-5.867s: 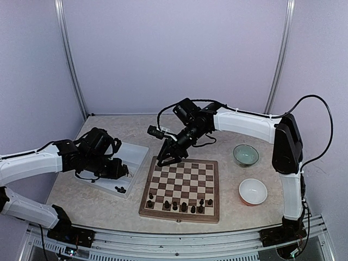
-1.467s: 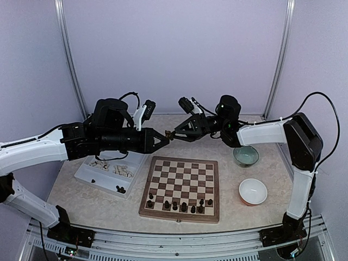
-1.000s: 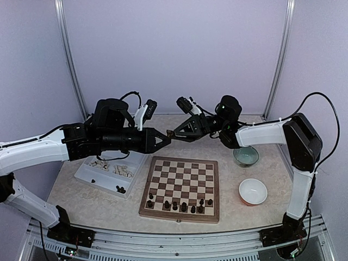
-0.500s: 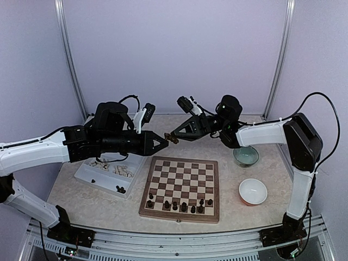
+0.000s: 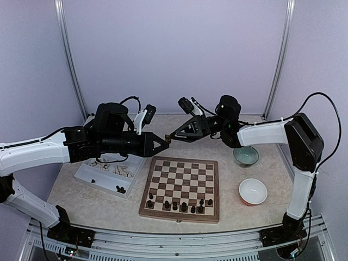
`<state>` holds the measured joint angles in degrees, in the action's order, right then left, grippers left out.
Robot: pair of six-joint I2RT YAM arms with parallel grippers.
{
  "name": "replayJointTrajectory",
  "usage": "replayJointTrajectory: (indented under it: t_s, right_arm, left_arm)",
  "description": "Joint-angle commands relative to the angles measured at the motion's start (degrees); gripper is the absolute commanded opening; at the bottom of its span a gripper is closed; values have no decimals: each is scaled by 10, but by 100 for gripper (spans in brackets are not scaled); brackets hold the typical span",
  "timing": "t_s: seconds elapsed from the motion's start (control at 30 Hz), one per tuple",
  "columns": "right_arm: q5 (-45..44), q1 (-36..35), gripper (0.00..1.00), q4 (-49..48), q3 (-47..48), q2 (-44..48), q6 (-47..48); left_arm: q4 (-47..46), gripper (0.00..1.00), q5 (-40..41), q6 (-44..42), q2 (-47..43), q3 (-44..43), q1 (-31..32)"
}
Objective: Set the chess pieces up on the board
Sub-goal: Pass from the left arm to the right
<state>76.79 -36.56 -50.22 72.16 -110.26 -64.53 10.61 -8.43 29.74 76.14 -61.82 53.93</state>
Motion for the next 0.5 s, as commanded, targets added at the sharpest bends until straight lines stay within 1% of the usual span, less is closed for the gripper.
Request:
replayJointTrajectory:
  t_s: [0.0,0.13,0.2,0.33,0.47]
  right_arm:
    - [-5,1,66,8,-8,6,16]
    - [7,-9,69,11,1,-4,11]
    - [12,-15,68,10,3,-6,8]
    - [20,-21,62,3,4,-8,0]
    - [24,-22,49,-12,0,-8,-7]
  left_arm:
    - [-29,2,-25,2,2,-4,-2]
    - [-31,2,-23,0,2,-6,-4]
    - [-31,2,-21,-1,3,-6,-5]
    - [-32,2,-16,-2,6,-4,-8]
    - [-33,2,-12,-2,4,3,-12]
